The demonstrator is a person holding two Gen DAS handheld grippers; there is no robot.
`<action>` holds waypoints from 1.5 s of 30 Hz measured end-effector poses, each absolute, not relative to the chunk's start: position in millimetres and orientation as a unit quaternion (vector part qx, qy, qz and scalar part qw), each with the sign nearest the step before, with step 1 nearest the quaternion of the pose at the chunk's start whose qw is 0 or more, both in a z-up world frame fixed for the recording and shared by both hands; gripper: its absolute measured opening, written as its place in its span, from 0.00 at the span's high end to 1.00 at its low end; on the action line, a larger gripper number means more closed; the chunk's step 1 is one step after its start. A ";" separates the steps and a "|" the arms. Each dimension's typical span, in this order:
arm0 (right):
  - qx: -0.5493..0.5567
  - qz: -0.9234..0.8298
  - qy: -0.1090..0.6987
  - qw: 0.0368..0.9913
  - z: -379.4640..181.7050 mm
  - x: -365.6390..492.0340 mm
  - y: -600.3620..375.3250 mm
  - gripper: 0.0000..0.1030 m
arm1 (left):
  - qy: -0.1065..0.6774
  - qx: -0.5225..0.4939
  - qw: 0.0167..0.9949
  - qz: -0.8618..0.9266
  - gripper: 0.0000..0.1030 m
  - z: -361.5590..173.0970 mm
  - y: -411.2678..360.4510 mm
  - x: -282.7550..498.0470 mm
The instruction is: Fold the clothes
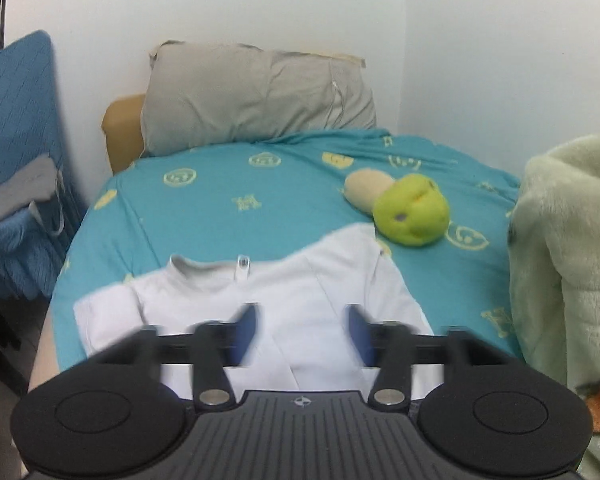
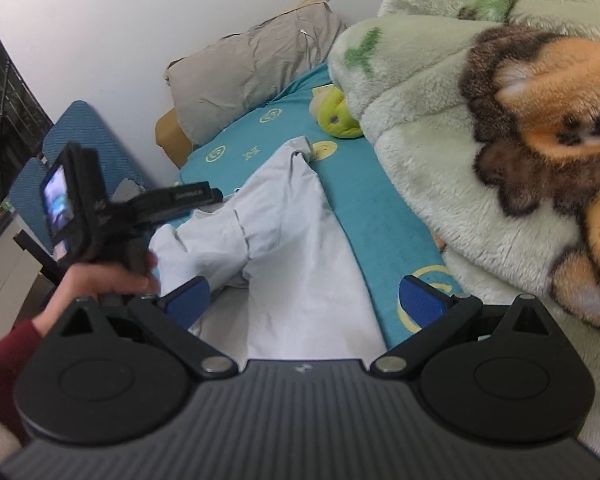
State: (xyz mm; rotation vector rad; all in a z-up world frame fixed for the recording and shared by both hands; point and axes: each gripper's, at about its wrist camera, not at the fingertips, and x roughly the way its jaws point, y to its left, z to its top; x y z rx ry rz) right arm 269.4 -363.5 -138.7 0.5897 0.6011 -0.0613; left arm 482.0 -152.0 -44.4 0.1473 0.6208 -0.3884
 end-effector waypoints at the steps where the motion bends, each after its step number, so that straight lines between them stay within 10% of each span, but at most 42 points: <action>1: 0.287 -0.030 0.292 0.912 -140.1 270.5 -365.0 0.00 | 0.302 0.069 0.930 -0.198 0.42 -46.5 -143.1 475.0; 11: 0.300 -0.016 0.296 0.907 -139.9 267.7 -361.8 0.00 | 0.333 -0.030 0.942 -0.035 0.45 -83.7 54.9 430.8; 22: 0.263 -0.025 0.314 0.912 -144.1 273.7 -348.1 0.00 | 0.376 -0.111 0.915 -0.092 0.51 -122.8 93.0 430.1; 25: 0.255 -0.023 0.319 0.912 -146.5 277.8 -344.1 0.00 | 0.376 -0.078 0.918 -0.098 0.60 -132.5 71.3 434.8; 28: 0.240 -0.022 0.323 0.915 -148.2 280.0 -339.7 0.00 | 0.370 -0.052 0.923 -0.095 0.99 -135.1 63.5 434.5; 45: 0.228 -0.015 0.313 0.922 -141.1 278.0 -335.1 0.00 | 0.437 -0.026 0.885 0.161 1.00 -144.6 150.8 462.9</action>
